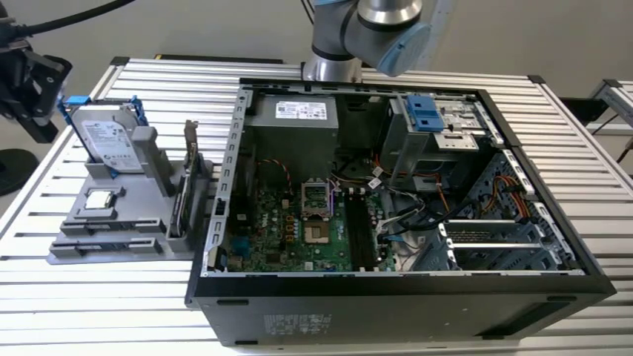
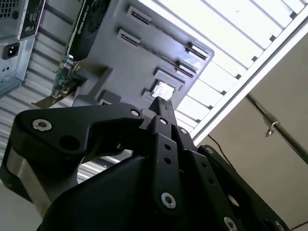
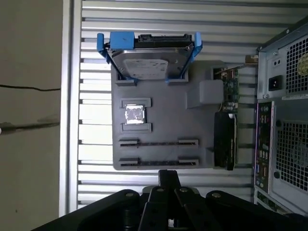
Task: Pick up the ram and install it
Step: 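Reach for the ram, then pick up the ram and move it above insertion slot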
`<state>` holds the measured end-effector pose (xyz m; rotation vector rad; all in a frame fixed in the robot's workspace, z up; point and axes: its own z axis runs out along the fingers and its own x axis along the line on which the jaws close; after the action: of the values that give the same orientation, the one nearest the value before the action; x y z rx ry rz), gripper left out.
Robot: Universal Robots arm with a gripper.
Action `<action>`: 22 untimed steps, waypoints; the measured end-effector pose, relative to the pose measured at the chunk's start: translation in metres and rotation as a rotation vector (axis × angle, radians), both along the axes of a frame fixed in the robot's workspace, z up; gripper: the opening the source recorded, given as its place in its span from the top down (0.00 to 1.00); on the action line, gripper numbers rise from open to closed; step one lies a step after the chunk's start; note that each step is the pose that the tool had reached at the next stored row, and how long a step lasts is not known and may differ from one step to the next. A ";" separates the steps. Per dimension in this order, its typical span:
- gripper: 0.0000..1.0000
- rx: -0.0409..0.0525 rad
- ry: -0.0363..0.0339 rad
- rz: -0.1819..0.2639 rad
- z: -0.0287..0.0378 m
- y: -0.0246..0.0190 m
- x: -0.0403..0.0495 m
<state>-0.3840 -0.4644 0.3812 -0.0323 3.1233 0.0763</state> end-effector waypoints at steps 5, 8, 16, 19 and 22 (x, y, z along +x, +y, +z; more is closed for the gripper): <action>1.00 0.0000 0.0000 0.037 -0.0021 -0.0011 0.0002; 1.00 0.0000 -0.0001 0.054 -0.0031 -0.0020 0.0003; 1.00 0.0001 -0.0001 0.096 -0.0058 -0.0049 0.0007; 1.00 0.0000 0.0001 0.108 -0.0065 -0.0057 0.0007; 1.00 -0.0001 0.0001 0.111 -0.0069 -0.0059 0.0007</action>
<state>-0.3833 -0.4703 0.3743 -0.2060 3.1195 0.0776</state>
